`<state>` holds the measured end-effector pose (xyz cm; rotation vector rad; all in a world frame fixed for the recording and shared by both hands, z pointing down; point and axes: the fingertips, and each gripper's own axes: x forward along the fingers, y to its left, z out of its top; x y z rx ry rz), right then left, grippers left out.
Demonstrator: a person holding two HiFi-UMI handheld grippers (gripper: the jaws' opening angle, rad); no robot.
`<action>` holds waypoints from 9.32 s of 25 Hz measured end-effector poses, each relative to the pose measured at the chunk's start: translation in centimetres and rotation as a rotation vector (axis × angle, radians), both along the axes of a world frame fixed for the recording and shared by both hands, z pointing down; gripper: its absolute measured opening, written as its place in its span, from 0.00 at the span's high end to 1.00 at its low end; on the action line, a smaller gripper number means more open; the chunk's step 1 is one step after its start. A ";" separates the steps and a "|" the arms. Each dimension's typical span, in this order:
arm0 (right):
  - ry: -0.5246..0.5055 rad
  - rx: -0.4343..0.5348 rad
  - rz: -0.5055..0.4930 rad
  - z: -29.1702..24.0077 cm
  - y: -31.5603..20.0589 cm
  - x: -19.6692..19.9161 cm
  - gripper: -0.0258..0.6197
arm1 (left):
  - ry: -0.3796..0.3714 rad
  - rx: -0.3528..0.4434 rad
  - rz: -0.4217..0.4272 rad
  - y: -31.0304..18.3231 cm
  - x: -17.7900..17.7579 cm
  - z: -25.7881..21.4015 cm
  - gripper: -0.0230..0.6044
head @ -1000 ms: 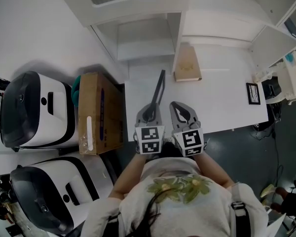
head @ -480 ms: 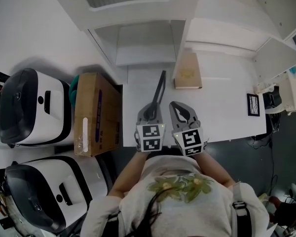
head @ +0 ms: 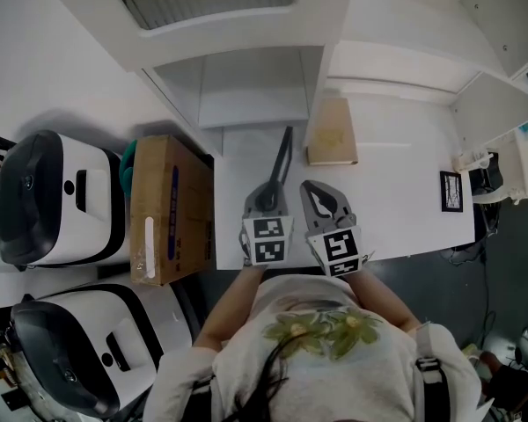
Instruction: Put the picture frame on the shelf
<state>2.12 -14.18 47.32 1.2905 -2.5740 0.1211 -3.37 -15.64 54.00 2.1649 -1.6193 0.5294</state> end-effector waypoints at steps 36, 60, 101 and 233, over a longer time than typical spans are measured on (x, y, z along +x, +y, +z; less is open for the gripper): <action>0.015 -0.062 0.051 2.8 -6.2 0.4 0.91 | -0.026 -0.055 0.029 -6.2 1.3 4.7 0.91; -0.001 -0.114 0.074 4.6 -7.1 1.1 0.91 | -0.002 -0.079 0.038 -8.0 2.0 6.2 0.91; -0.024 -0.115 0.081 4.6 -8.2 2.4 0.91 | -0.044 -0.097 0.173 -12.2 4.5 6.9 0.71; -0.076 -0.099 -0.004 2.8 -1.9 1.0 0.91 | 0.016 0.117 0.233 -1.4 3.5 -1.0 0.92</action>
